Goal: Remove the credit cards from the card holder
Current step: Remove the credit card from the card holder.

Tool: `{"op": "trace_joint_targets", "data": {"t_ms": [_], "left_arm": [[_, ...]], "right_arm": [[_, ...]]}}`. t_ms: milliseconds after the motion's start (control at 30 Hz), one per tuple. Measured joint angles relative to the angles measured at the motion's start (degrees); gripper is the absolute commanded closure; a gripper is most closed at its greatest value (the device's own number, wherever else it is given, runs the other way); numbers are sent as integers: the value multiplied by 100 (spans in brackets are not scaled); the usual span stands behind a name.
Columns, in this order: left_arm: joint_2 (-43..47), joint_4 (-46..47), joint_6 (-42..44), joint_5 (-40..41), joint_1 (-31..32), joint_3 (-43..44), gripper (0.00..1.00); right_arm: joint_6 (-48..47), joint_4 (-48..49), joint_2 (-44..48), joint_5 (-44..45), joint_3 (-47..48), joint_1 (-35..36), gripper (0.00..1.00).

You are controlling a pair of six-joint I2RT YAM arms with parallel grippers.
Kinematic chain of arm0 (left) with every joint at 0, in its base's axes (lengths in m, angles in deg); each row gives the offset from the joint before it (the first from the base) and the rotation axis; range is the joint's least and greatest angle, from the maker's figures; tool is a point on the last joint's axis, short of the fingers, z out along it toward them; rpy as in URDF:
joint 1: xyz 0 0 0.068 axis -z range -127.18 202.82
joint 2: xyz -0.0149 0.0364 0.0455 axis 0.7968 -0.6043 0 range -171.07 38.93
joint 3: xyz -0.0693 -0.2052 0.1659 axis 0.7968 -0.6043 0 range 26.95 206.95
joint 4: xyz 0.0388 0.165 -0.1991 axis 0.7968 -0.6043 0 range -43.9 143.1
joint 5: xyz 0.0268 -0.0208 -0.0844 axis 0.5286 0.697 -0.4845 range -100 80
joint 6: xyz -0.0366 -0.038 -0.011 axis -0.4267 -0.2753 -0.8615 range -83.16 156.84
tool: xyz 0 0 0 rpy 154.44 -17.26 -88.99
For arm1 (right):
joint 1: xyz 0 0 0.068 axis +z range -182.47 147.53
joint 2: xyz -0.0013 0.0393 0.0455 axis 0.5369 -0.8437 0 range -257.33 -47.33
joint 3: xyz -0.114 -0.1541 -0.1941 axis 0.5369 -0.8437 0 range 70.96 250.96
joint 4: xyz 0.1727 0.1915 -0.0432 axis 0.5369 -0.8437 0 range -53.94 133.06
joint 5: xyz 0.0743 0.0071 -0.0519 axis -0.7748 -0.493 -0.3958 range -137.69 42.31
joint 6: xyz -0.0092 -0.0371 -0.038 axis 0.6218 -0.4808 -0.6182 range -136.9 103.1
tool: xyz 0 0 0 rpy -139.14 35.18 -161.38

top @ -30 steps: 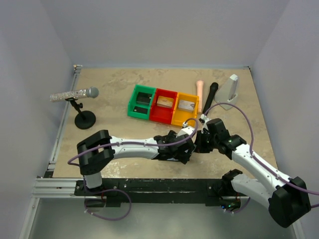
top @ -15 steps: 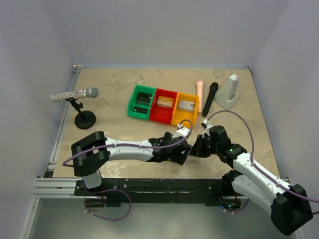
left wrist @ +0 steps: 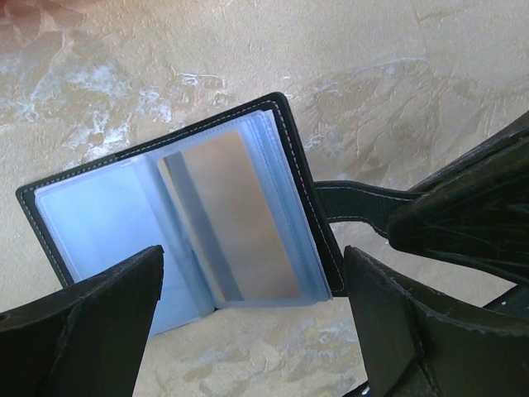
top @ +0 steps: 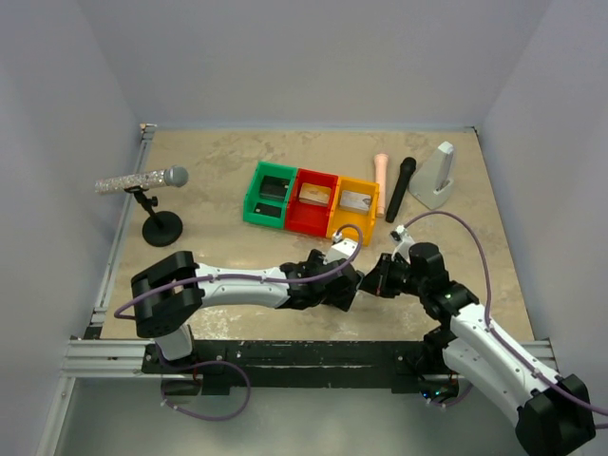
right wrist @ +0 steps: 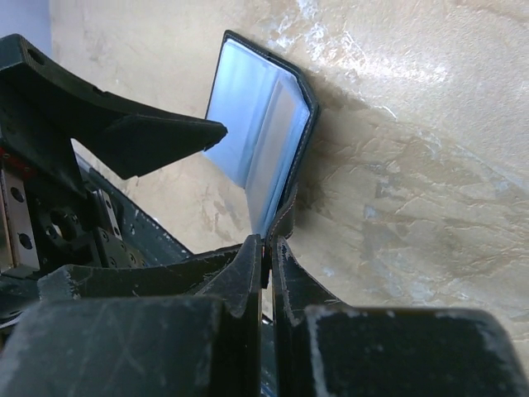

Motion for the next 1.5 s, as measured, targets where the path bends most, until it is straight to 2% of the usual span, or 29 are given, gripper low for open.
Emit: {"op": "trace_joint_targets", "data": {"t_ms": [367, 800, 1200, 1500], "left_arm": [[157, 13, -116, 96, -122, -175, 7], [837, 149, -153, 236, -214, -553, 7], [931, 184, -151, 205, -612, -560, 7], [929, 374, -151, -186, -743, -564, 5]], "right_arm": [[-13, -4, -87, -70, -33, -199, 100], [-138, -310, -396, -59, 0, -315, 100], [-1150, -1062, -848, -90, 1134, -319, 100], [-1565, -1327, -1434, -188, 1499, -319, 100]]}}
